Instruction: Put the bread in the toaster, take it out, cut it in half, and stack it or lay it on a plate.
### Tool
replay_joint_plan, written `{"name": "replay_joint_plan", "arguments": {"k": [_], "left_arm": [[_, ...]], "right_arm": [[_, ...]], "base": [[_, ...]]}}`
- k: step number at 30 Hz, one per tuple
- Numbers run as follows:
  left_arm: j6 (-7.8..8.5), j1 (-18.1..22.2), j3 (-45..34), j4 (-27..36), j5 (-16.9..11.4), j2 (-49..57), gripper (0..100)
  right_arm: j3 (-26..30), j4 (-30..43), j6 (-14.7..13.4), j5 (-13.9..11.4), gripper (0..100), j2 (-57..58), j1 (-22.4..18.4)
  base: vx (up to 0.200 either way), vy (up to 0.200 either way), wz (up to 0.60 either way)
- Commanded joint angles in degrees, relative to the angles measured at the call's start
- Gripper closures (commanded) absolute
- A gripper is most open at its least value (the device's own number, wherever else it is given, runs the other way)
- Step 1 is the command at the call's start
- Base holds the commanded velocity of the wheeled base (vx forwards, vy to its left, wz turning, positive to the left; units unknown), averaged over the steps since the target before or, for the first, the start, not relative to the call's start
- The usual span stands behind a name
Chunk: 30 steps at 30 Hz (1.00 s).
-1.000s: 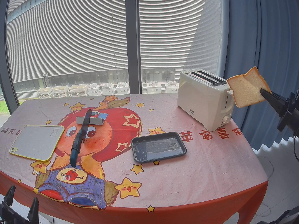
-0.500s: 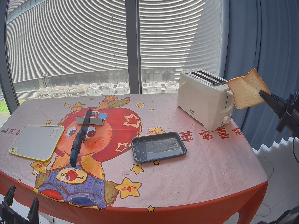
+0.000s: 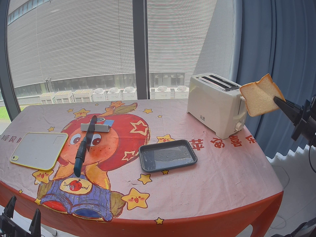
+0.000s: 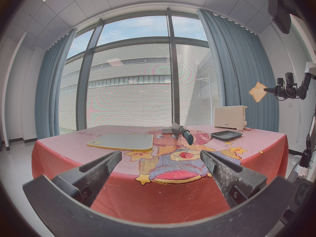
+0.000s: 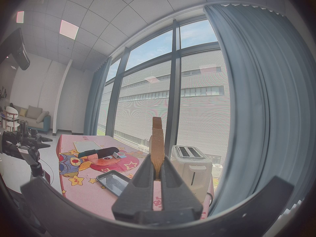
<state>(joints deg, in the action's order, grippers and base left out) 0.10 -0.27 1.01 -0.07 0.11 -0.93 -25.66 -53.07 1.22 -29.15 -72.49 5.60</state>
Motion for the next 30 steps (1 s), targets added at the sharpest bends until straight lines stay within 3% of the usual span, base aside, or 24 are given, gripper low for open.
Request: {"name": "replay_joint_plan", "arguments": {"k": [1,25,30], "left_arm": [[-0.01,0.0,-0.9,0.0,0.1,0.0,0],[-0.01,0.0,-0.9,0.0,0.1,0.0,0],[-0.01,0.0,-0.9,0.1,0.1,0.0,0]], "right_arm": [[-0.1,-0.1,0.2,0.0,100,-0.2,0.0],[3.2,-2.6,0.2,-0.1,100,-1.2,-1.2],[2.9,-2.6,0.2,-0.2,100,-1.4,-3.1]], "base": [[0.0,0.0,0.0],[0.0,0.0,0.0],[0.0,0.0,0.0]]}}
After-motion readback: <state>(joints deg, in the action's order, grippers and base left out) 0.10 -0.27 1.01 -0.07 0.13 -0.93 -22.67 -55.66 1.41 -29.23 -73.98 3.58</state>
